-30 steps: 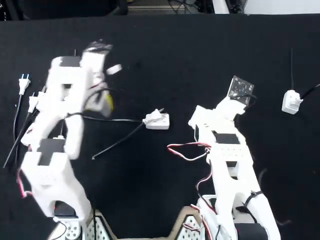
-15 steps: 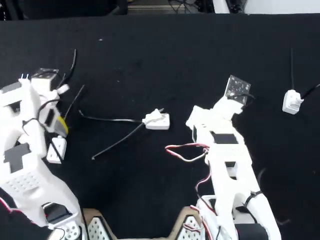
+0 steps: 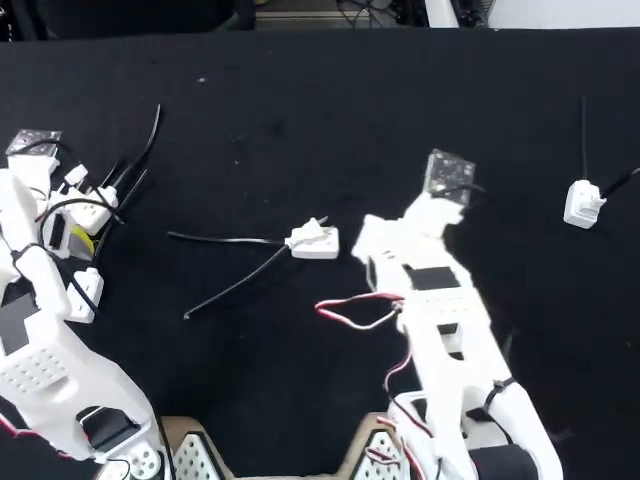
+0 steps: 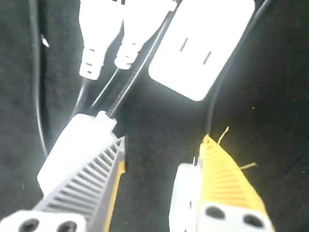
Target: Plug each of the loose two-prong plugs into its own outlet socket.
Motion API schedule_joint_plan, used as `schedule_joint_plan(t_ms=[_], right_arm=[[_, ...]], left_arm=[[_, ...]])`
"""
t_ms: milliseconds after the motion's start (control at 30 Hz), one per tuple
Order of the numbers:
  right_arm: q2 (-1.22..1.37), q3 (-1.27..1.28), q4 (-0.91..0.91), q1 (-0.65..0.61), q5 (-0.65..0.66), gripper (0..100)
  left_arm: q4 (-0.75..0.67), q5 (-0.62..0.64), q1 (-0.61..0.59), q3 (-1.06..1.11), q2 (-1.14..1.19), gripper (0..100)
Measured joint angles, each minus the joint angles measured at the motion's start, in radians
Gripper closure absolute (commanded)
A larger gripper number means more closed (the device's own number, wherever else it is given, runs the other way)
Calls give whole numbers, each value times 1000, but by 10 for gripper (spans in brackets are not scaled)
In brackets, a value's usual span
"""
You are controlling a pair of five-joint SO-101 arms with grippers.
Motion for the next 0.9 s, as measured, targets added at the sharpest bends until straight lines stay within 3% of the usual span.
schedule_joint_plan(t_ms=[233,500,900], right_arm=[[0,0,0,-83,0,773],[0,0,0,-210,-2,772],[0,0,-37,-252,-110,772]], left_arm=[[187,44,44,-94,0,751],[321,158,250,-143,0,751],[170,310,568,95,0,751]])
